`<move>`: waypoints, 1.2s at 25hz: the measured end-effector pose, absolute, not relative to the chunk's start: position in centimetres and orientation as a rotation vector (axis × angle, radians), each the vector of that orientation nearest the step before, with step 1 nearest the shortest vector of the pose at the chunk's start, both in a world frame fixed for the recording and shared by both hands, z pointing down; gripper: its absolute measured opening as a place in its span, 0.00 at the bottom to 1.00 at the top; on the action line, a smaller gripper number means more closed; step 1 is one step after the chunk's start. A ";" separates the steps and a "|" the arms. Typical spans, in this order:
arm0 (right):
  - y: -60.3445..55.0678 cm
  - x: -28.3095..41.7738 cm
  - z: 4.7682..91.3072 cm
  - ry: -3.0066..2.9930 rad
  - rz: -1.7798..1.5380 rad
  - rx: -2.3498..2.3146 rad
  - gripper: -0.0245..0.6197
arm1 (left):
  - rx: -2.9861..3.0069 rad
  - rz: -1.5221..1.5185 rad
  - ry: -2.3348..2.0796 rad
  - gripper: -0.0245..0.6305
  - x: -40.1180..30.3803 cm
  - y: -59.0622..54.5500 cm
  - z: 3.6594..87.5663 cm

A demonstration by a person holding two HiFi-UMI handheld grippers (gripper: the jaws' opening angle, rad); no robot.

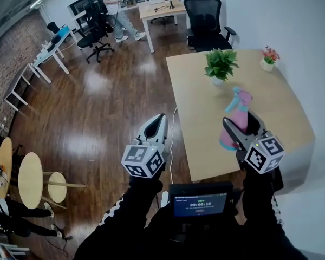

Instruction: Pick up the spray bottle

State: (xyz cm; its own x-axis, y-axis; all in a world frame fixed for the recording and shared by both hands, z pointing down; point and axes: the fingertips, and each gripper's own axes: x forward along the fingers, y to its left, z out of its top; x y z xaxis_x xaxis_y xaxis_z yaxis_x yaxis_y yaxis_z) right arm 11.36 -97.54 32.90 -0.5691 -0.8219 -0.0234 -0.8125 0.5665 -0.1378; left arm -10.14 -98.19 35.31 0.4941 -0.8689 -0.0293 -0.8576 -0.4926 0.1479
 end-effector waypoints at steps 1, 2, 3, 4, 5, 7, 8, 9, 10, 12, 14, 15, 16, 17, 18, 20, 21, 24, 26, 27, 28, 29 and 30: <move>-97.3 11.7 32.9 2.701 -0.150 -1.425 0.57 | 2.614 -0.157 -1.518 0.04 -10.1 -98.0 35.3; -97.0 11.9 32.8 2.699 -0.139 -1.433 0.56 | 2.612 -0.161 -1.522 0.04 -10.2 -97.8 35.2; -96.7 12.0 32.8 2.695 -0.137 -1.438 0.56 | 2.610 -0.165 -1.528 0.04 -10.3 -97.5 35.2; -96.5 12.1 32.8 2.690 -0.139 -1.441 0.56 | 2.610 -0.168 -1.531 0.04 -10.4 -97.3 35.1; -96.3 12.1 32.7 2.685 -0.141 -1.445 0.56 | 2.611 -0.168 -1.529 0.04 -10.5 -97.2 35.1; -96.2 12.0 32.6 2.680 -0.132 -1.453 0.56 | 2.621 -0.168 -1.516 0.04 -10.3 -97.0 35.2; -96.1 12.0 32.5 2.681 -0.125 -1.456 0.56 | 2.627 -0.168 -1.508 0.04 -10.1 -96.9 35.2; -96.1 12.0 32.5 2.682 -0.120 -1.456 0.56 | 2.633 -0.167 -1.503 0.04 -9.9 -96.9 35.2; -96.0 12.0 32.4 2.683 -0.118 -1.454 0.56 | 2.637 -0.165 -1.498 0.04 -9.7 -96.8 35.2; -95.9 11.9 32.3 2.689 -0.115 -1.451 0.56 | 2.639 -0.160 -1.486 0.04 -9.1 -96.7 35.2; -95.8 12.0 32.3 2.697 -0.109 -1.445 0.56 | 2.641 -0.154 -1.478 0.04 -8.6 -96.7 35.3; -95.8 12.0 32.3 2.701 -0.106 -1.444 0.56 | 2.641 -0.150 -1.476 0.04 -8.4 -96.7 35.4; -95.8 12.0 32.3 2.704 -0.102 -1.444 0.56 | 2.642 -0.147 -1.473 0.04 -8.3 -96.6 35.4; -95.8 12.0 32.3 2.706 -0.099 -1.445 0.56 | 2.644 -0.145 -1.468 0.04 -8.1 -96.6 35.3; -95.8 12.0 32.2 2.707 -0.098 -1.447 0.56 | 2.648 -0.144 -1.463 0.04 -8.0 -96.5 35.3; -95.8 12.0 32.2 2.705 -0.101 -1.449 0.56 | 2.658 -0.141 -1.452 0.04 -7.8 -96.3 35.0; -95.8 12.0 32.2 2.704 -0.102 -1.451 0.56 | 2.663 -0.139 -1.447 0.04 -7.7 -96.3 35.0; -95.7 12.0 32.2 2.700 -0.103 -1.453 0.56 | 2.673 -0.132 -1.431 0.04 -7.4 -96.2 35.0; -95.8 11.9 32.2 2.697 -0.102 -1.451 0.56 | 2.677 -0.126 -1.425 0.04 -7.4 -96.2 35.2; -95.9 11.9 32.2 2.696 -0.099 -1.453 0.56 | 2.680 -0.124 -1.420 0.04 -7.5 -96.2 35.2; -95.9 11.9 32.2 2.696 -0.096 -1.455 0.56 | 2.685 -0.123 -1.413 0.04 -7.4 -96.2 35.2; -95.9 11.8 32.2 2.697 -0.094 -1.457 0.56 | 2.692 -0.122 -1.405 0.04 -7.4 -96.2 35.2; -95.8 11.8 32.2 2.697 -0.091 -1.459 0.56 | 2.700 -0.121 -1.397 0.04 -7.4 -96.1 35.1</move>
State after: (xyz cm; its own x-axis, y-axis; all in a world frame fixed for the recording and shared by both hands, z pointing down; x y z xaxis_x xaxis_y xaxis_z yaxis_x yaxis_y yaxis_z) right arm 11.80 -95.83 32.15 -0.5454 -0.8374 -0.0364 -0.8330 0.5464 -0.0872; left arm -7.36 -96.13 35.12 0.5765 -0.8167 -0.0251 -0.8089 -0.5747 0.1241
